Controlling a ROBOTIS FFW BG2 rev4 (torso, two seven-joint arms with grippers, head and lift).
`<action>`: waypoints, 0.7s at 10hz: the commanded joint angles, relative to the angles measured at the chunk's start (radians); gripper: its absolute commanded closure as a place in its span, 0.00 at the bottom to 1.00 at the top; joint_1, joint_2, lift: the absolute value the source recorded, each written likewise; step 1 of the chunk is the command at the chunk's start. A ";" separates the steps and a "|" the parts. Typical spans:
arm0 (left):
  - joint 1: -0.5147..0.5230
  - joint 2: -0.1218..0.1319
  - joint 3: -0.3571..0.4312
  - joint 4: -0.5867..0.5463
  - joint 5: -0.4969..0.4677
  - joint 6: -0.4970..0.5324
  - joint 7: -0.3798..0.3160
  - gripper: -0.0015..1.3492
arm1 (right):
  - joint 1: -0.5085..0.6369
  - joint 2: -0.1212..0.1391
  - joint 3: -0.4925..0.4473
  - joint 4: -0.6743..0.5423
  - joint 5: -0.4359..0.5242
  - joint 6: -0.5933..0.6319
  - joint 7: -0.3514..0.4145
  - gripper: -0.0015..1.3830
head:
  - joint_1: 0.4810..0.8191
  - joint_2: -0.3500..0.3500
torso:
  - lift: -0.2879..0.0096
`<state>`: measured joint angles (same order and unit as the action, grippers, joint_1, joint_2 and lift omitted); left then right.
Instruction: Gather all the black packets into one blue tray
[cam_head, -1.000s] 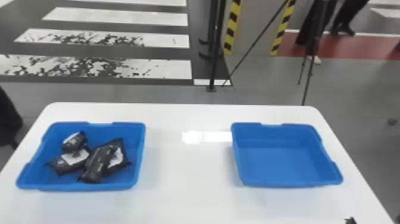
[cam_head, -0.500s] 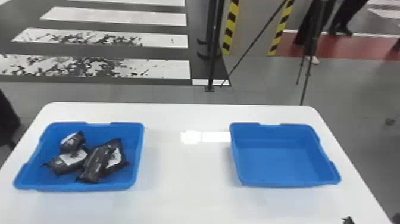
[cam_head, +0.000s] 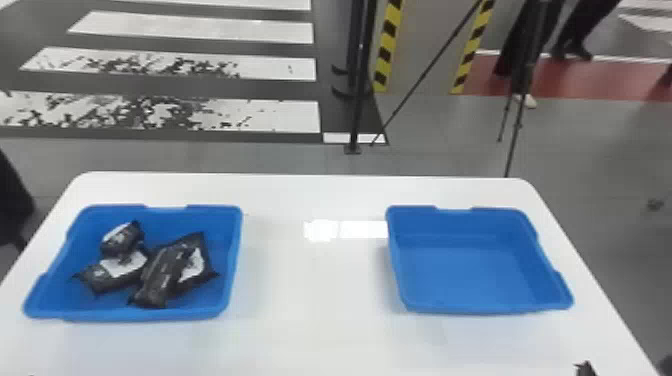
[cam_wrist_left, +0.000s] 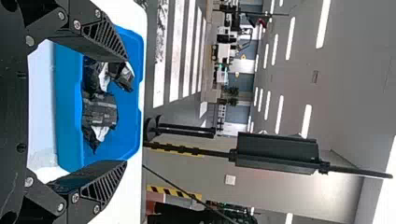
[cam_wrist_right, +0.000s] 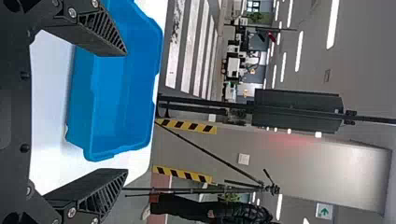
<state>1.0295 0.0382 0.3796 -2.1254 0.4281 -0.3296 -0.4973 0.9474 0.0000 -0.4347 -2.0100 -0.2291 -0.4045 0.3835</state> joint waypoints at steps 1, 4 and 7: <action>-0.001 0.000 -0.001 0.004 0.003 0.006 -0.001 0.20 | -0.003 0.001 0.000 0.004 0.000 -0.001 0.000 0.10 | 0.63 0.35 | 0.60; -0.001 0.002 -0.001 0.004 0.003 0.003 -0.001 0.20 | -0.003 0.001 0.000 0.001 0.000 -0.001 0.002 0.10 | 0.63 0.35 | 0.60; -0.004 0.003 -0.003 0.004 0.005 0.010 -0.001 0.20 | -0.003 0.001 0.000 0.006 0.000 -0.001 0.003 0.10 | 0.63 0.35 | 0.60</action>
<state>1.0259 0.0414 0.3769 -2.1218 0.4325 -0.3196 -0.4985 0.9447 0.0000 -0.4347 -2.0060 -0.2293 -0.4048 0.3865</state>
